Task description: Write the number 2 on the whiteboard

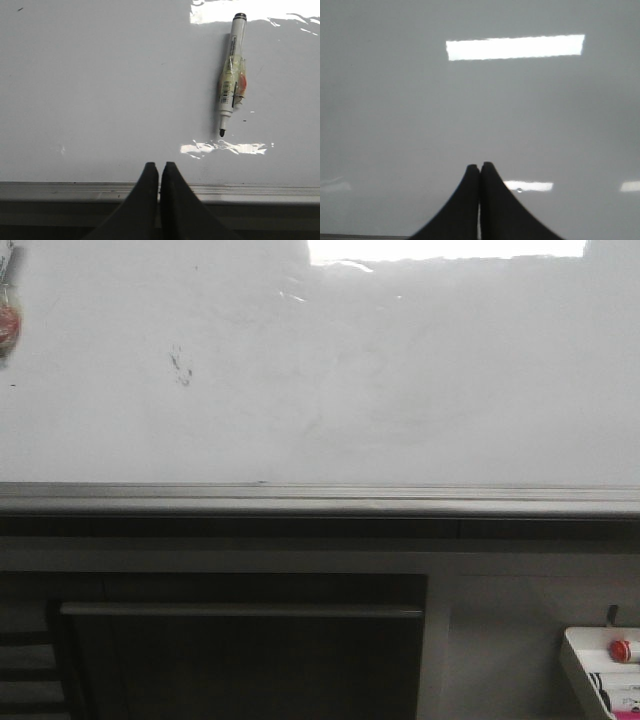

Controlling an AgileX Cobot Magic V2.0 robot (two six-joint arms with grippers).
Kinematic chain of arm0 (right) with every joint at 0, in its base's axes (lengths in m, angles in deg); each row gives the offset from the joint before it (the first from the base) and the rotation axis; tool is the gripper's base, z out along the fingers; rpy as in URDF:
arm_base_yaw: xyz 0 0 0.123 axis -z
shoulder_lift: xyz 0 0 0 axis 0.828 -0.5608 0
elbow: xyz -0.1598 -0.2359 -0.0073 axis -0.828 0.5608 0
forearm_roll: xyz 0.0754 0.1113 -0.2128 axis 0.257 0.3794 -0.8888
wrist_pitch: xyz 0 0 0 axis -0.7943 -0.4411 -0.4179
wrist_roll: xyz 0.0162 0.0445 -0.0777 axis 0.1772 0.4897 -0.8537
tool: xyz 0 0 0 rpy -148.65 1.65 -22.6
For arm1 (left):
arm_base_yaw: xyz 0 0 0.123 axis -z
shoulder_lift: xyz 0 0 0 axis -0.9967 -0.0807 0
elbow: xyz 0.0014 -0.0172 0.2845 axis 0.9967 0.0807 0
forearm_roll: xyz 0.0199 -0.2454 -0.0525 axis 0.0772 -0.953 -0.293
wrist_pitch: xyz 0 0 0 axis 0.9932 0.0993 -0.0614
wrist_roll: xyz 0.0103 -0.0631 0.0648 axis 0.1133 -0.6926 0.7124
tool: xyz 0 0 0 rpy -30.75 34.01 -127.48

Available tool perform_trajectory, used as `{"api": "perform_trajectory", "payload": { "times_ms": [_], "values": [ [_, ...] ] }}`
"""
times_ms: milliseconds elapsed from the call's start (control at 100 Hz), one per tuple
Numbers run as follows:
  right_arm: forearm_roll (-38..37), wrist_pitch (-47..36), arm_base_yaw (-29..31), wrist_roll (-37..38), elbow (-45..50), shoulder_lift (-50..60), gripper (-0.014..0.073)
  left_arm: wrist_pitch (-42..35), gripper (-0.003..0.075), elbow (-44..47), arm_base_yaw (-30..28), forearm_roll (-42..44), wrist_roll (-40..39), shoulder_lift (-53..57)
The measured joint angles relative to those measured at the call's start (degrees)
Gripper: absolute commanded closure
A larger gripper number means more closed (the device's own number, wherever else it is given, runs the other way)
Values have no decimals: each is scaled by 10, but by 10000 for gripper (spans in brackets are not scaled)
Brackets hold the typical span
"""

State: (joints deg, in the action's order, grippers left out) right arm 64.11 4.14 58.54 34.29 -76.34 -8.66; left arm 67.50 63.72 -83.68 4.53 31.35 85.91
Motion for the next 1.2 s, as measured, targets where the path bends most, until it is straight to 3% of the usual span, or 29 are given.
{"api": "perform_trajectory", "payload": {
  "times_ms": [1050,1200],
  "values": [
    [2,-32,0,0,0,0,666,-12,738,0,0,-5,0,0],
    [7,61,0,0,-24,0,666,-8,738,-16,0,-20,0,0]
  ]
}}
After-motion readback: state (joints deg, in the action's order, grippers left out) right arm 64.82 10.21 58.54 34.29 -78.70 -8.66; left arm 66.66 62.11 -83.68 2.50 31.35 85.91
